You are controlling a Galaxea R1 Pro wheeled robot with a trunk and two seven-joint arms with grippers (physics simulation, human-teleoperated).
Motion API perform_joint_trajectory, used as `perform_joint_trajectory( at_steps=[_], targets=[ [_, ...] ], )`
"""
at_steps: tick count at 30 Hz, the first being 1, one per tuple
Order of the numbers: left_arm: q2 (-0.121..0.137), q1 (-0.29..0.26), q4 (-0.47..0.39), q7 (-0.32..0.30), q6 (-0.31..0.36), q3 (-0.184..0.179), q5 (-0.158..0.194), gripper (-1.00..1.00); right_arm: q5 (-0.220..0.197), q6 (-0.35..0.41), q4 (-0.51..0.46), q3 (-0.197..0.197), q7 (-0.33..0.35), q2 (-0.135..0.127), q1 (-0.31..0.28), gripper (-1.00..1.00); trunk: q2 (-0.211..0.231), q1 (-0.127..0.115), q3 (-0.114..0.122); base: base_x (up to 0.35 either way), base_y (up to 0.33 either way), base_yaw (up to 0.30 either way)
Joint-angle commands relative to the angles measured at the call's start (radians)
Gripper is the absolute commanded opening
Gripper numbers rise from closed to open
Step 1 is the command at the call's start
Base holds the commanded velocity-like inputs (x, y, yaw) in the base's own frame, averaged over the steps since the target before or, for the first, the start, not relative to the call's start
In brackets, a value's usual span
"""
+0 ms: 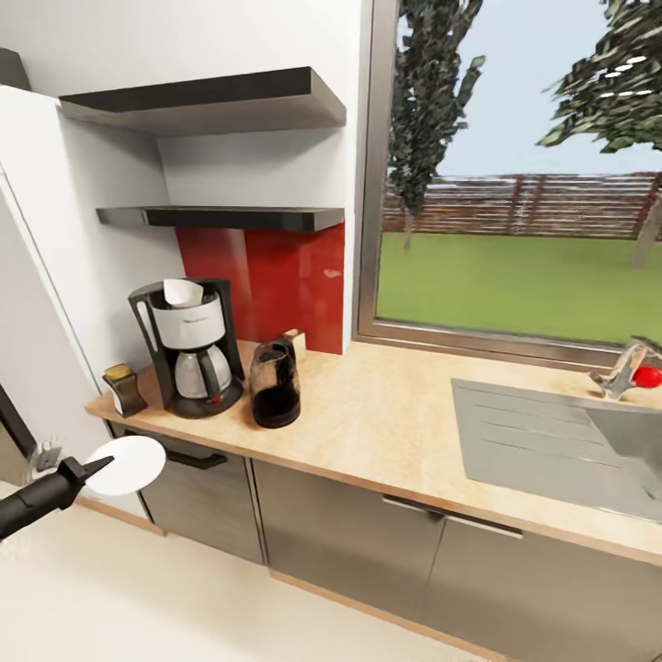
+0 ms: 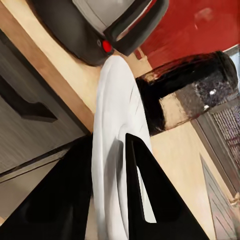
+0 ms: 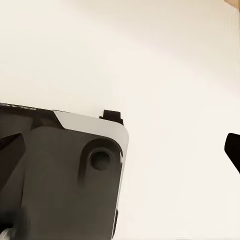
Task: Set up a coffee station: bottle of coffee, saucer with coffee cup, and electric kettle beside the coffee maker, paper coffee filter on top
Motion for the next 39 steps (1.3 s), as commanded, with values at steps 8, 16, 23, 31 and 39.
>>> perform_joint_trajectory(
  at_steps=[8,16,23,31,39],
  targets=[
    [-0.019,-0.001,-0.005,0.064,-0.015,-0.007,0.0,-1.0,0.007,-0.002,0.001,0.005,0.001,0.0,-0.001,1.0,-0.002,0.001,-0.002,0.001,0.002,-0.262],
    [-0.023,-0.002,-0.015,0.168,-0.016,-0.014,0.004,-1.0,0.007,-0.002,0.001,0.005,0.001,0.0,-0.001,1.0,-0.002,0.001,-0.002,0.0,0.0,-0.262],
    [-0.023,-0.002,-0.015,0.169,-0.017,-0.014,0.004,-1.0,0.007,-0.002,0.001,0.005,0.001,0.0,-0.001,1.0,-0.002,0.001,-0.002,0.0,0.0,-0.262],
    [-0.021,-0.002,-0.015,0.167,-0.017,-0.014,0.004,-1.0,0.007,-0.002,0.001,0.005,0.0,0.0,-0.001,1.0,-0.002,0.001,-0.002,0.0,0.0,-0.207],
    [-0.021,-0.002,-0.015,0.175,-0.017,-0.014,0.002,-1.0,0.007,-0.002,0.001,0.005,-0.002,0.0,-0.001,1.0,-0.002,0.001,-0.002,0.165,0.0,-0.016]
  ],
)
